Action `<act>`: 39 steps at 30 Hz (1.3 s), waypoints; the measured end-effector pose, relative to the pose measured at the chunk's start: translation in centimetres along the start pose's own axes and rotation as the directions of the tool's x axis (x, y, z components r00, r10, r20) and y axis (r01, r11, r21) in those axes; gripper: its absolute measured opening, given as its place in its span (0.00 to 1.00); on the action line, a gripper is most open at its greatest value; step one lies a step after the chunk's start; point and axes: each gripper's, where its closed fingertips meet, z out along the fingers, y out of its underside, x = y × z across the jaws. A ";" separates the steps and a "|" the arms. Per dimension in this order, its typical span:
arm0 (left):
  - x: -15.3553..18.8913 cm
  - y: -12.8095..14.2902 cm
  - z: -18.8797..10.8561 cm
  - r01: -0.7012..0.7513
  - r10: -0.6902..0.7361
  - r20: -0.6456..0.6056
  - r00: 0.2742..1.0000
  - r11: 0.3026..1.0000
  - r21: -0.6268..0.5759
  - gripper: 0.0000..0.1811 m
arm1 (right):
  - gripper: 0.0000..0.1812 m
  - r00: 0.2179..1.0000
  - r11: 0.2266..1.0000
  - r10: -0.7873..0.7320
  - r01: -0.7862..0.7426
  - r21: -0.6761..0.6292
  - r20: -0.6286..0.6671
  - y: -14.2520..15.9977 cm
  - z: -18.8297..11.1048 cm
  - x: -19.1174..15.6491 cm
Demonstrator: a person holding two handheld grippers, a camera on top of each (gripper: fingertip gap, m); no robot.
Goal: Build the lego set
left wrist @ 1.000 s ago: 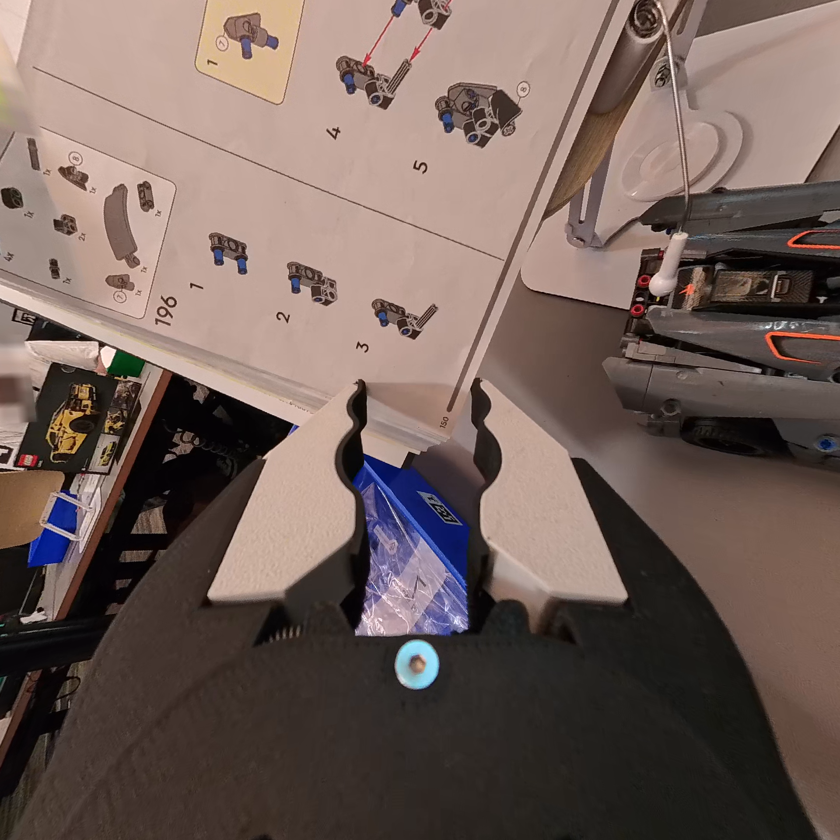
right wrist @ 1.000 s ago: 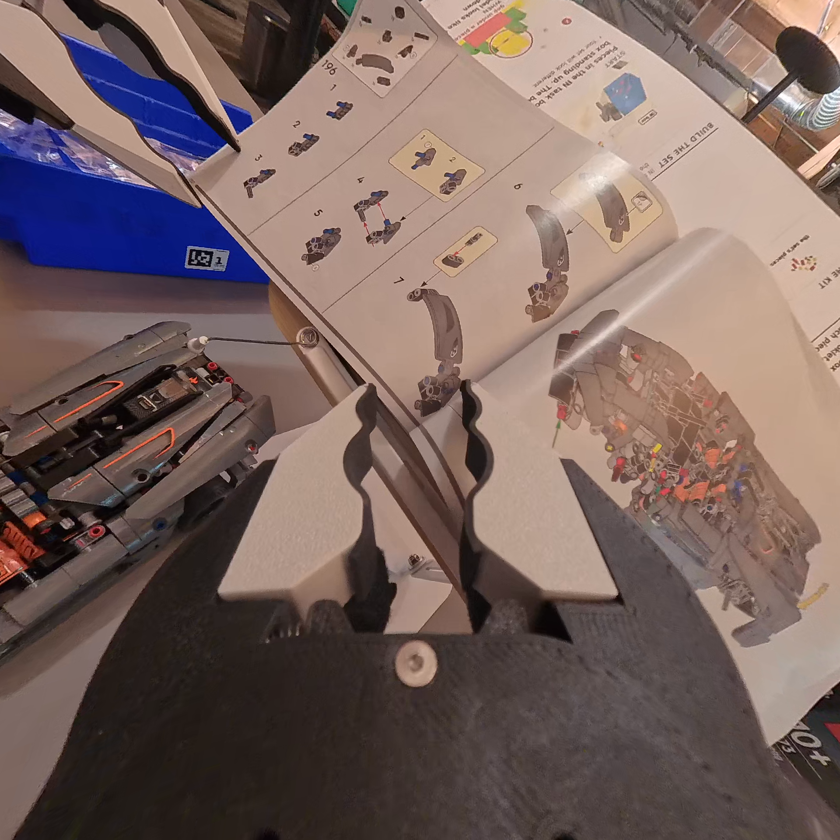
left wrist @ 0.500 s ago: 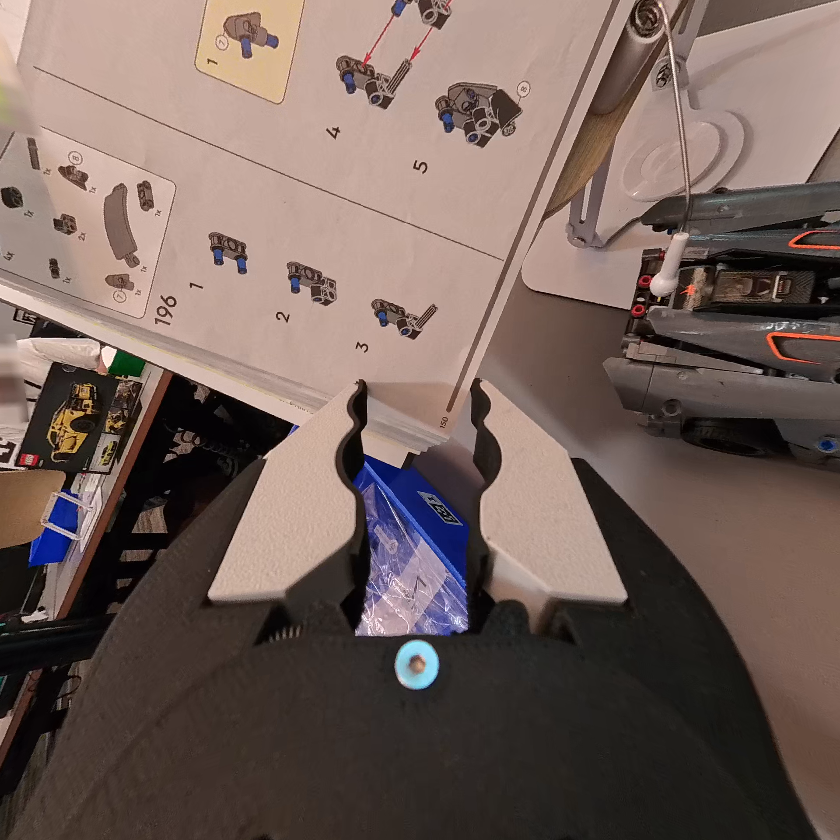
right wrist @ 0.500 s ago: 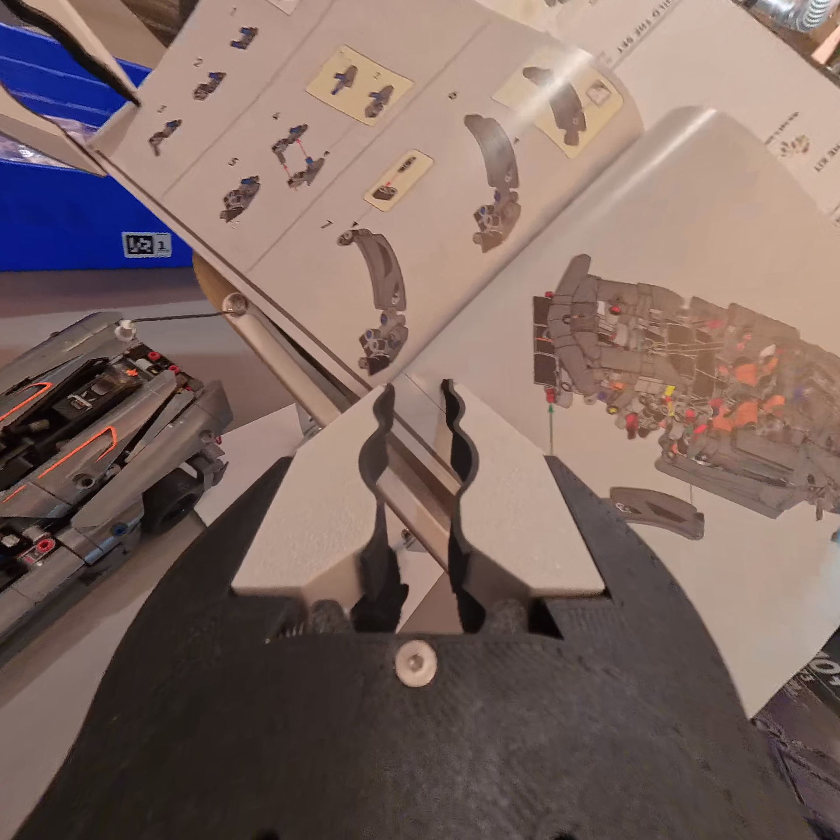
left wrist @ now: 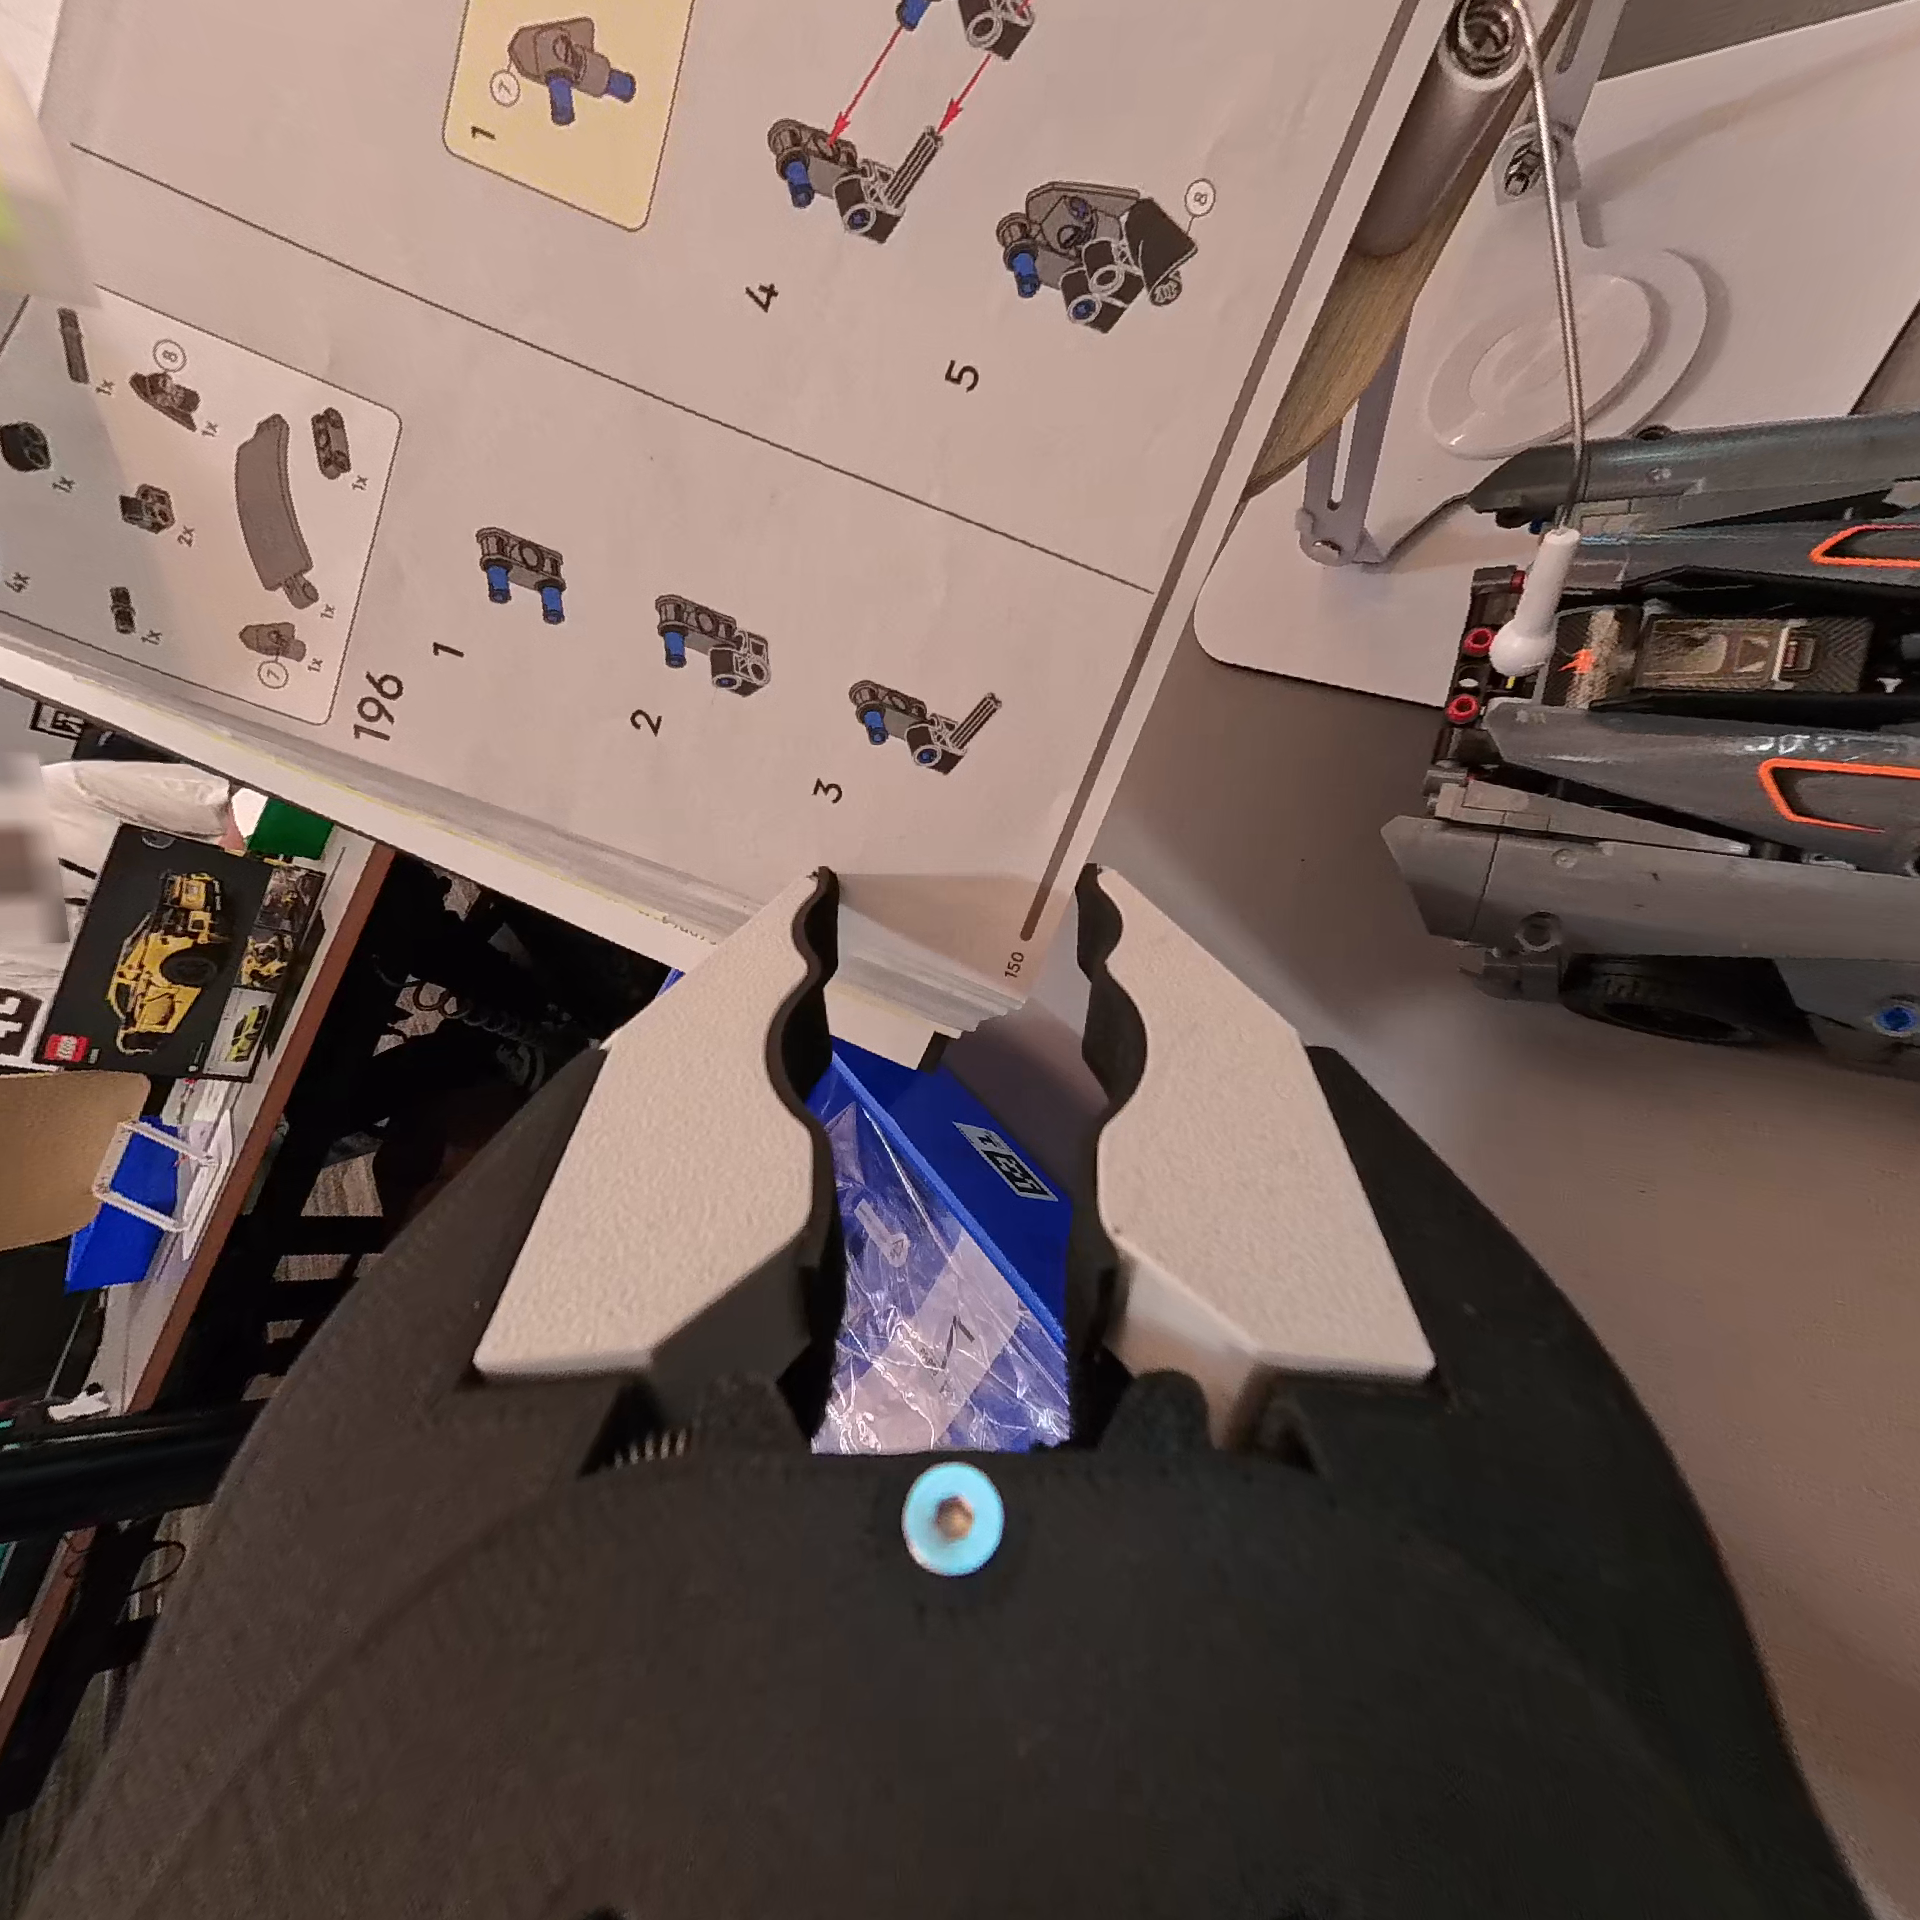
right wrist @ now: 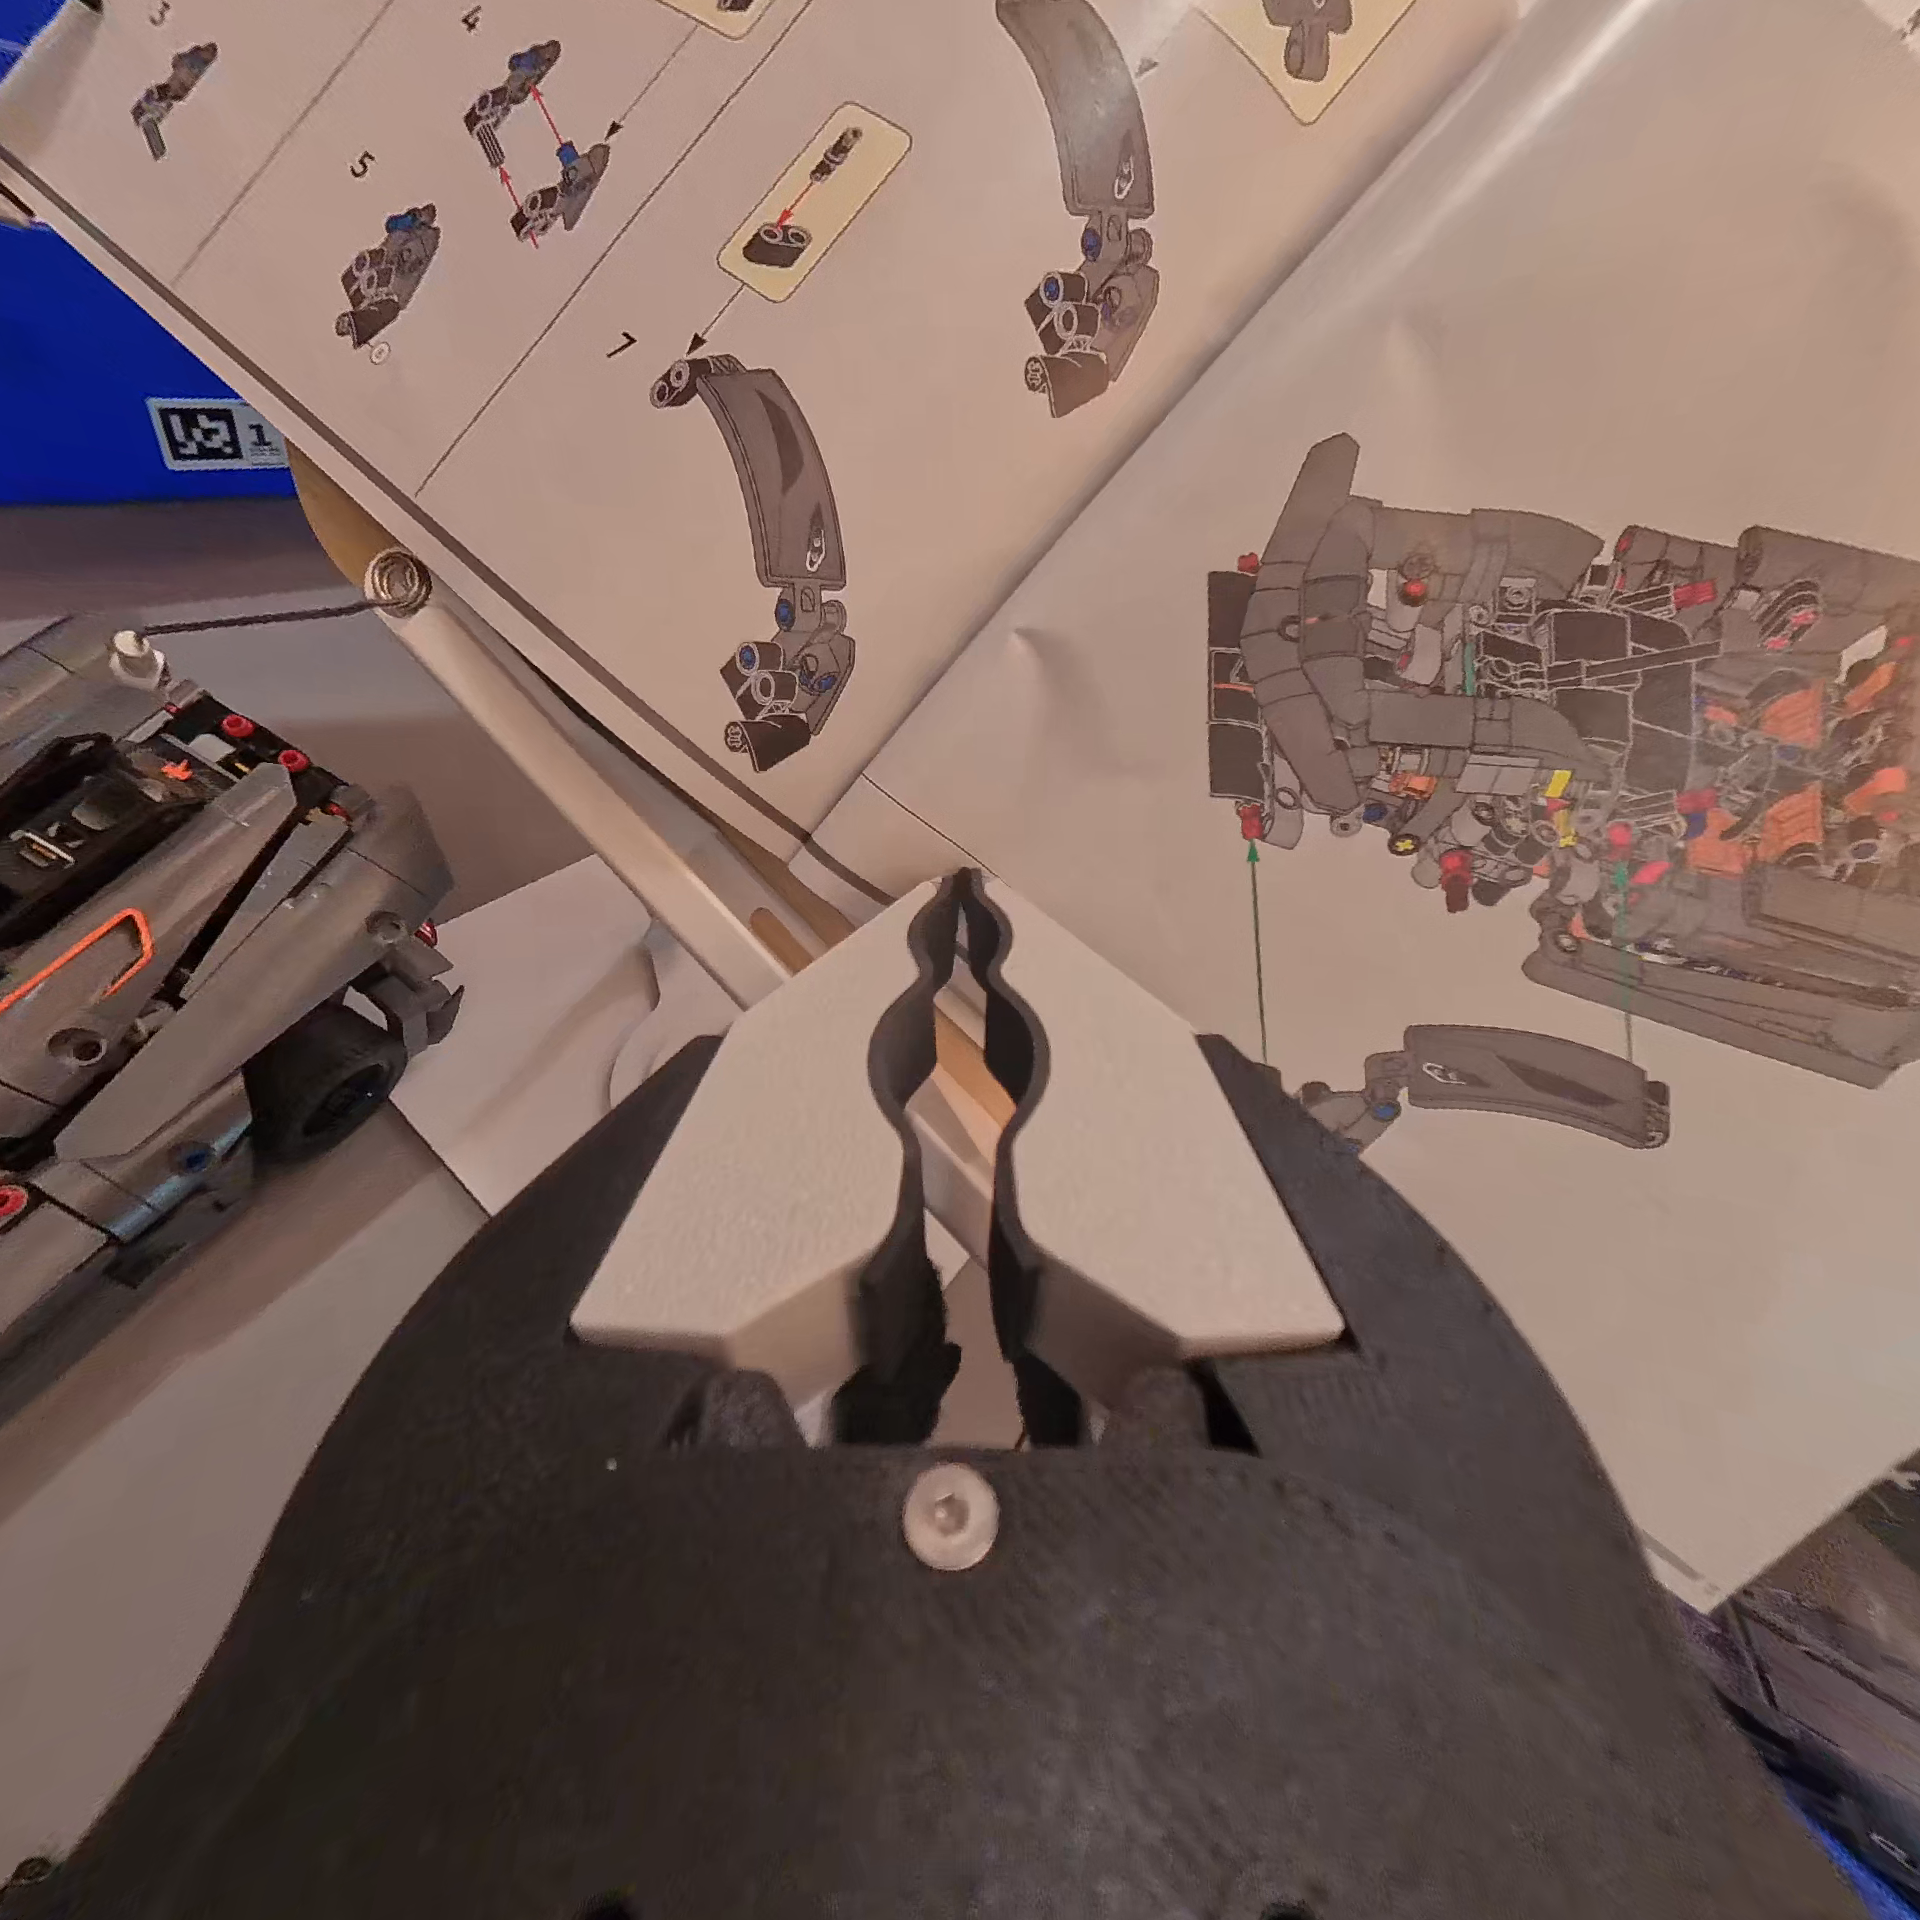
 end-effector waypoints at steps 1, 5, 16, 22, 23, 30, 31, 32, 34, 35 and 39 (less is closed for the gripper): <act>0.0 0.0 0.0 0.000 0.000 0.000 1.000 1.000 0.001 0.24 | 0.00 1.000 1.000 -0.008 0.008 0.000 -0.005 -0.1 -0.1 0.0; 0.0 -0.1 -0.1 0.002 -0.002 -0.001 1.000 1.000 0.003 0.24 | 0.02 1.000 1.000 -0.020 0.020 0.011 -0.015 -0.5 -0.8 -0.1; -0.2 -0.4 -0.9 0.001 -0.001 -0.008 1.000 1.000 0.016 0.25 | 0.09 0.998 0.997 -0.060 0.059 0.048 0.008 -2.4 -3.4 -2.0; -0.3 -1.1 -1.9 0.000 0.001 -0.012 1.000 0.999 0.036 0.25 | 0.12 0.996 0.992 -0.087 0.086 0.089 0.010 -4.3 -6.8 -3.3; -0.3 -1.2 -2.1 0.000 0.000 -0.016 1.000 0.999 0.041 0.25 | 0.12 0.995 0.991 -0.094 0.092 0.094 0.015 -4.5 -7.5 -3.7; -1.4 -2.2 -4.0 0.005 -0.008 0.028 1.000 0.997 0.081 0.26 | 0.13 0.965 0.989 -0.142 0.129 0.075 0.222 -2.0 -13.0 -11.1; -1.5 -2.4 -4.2 0.006 -0.009 0.033 0.999 0.996 0.088 0.25 | 0.13 0.947 0.990 -0.144 0.134 0.053 0.287 -0.9 -13.7 -12.8; -1.6 -2.5 -4.5 0.004 -0.008 0.039 0.999 0.996 0.092 0.25 | 0.14 0.923 0.989 -0.145 0.146 0.023 0.356 0.5 -14.3 -14.6; -1.8 -2.8 -4.9 -0.001 -0.005 0.054 0.999 0.995 0.098 0.25 | 0.13 0.859 0.987 -0.134 0.161 -0.012 0.494 3.0 -15.7 -18.4; -1.9 -3.0 -5.1 -0.002 -0.004 0.058 0.998 0.995 0.103 0.25 | 0.14 0.825 0.986 -0.114 0.161 -0.036 0.553 4.2 -16.3 -20.3; -1.9 -3.6 -5.7 -0.014 0.006 0.068 0.998 0.993 0.114 0.25 | 0.17 0.692 0.968 -0.059 0.215 -0.128 0.719 9.4 -18.4 -27.1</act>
